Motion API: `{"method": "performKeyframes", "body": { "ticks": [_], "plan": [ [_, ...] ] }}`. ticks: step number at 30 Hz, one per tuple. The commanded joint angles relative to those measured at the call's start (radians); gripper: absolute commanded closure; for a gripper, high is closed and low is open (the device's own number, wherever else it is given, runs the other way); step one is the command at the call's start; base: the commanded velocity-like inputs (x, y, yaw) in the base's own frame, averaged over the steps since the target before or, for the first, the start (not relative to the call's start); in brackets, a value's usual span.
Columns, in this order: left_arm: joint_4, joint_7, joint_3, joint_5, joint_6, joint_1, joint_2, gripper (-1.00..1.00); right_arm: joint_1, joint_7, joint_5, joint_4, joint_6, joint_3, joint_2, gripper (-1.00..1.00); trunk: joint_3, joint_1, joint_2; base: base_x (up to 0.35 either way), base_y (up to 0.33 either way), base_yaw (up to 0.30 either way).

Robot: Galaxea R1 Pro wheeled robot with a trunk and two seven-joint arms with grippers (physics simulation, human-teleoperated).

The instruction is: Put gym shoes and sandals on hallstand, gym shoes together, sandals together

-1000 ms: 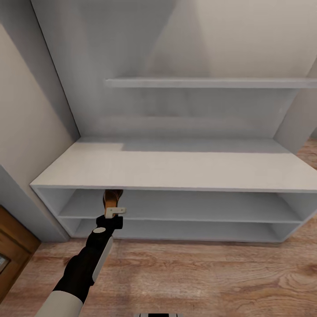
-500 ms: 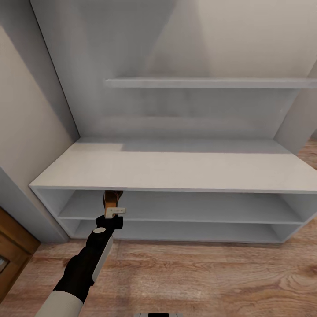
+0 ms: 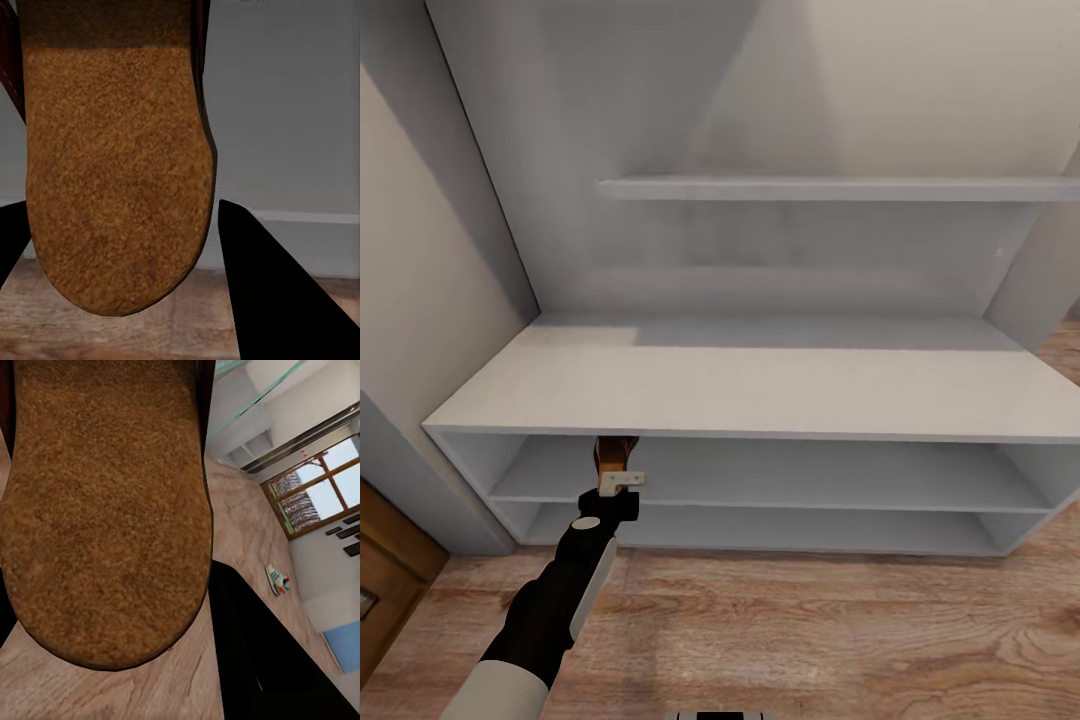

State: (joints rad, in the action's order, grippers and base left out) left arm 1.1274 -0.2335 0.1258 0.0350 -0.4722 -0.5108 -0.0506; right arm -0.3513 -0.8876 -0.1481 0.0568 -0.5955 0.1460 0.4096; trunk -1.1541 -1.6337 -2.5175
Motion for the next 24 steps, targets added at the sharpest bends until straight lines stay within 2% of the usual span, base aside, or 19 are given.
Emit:
{"method": "performKeyframes", "body": {
  "ticks": [1, 12, 17, 24],
  "plan": [
    [0.0, 0.002, 0.0, -0.001, 0.0, 0.0, 0.0, 1.0, 0.0, 0.0, -0.002, 0.0, -0.003, 0.0, 0.0, 1.0, 0.0, 0.0, 0.0, 0.102, 0.0, 0.0],
    [0.0, 0.002, 0.0, -0.001, 0.0, 0.0, 0.0, 1.0, 0.0, 0.001, -0.002, 0.0, -0.003, 0.0, 0.0, 1.0, 0.0, 0.0, 0.0, 0.03, 0.0, 0.0],
    [0.0, 0.002, 0.0, -0.001, 0.0, 0.0, 0.0, 1.0, 0.0, 0.001, -0.002, 0.0, -0.003, 0.0, 0.0, 1.0, 0.0, 0.0, 0.0, 0.163, 0.0, 0.0],
    [-0.001, 0.002, 0.0, -0.001, 0.0, 0.0, 0.0, 1.0, 0.0, 0.001, -0.002, 0.0, -0.003, 0.0, 0.0, 1.0, 0.0, 0.0, 0.0, 0.048, 0.0, 0.0]
  ]
}}
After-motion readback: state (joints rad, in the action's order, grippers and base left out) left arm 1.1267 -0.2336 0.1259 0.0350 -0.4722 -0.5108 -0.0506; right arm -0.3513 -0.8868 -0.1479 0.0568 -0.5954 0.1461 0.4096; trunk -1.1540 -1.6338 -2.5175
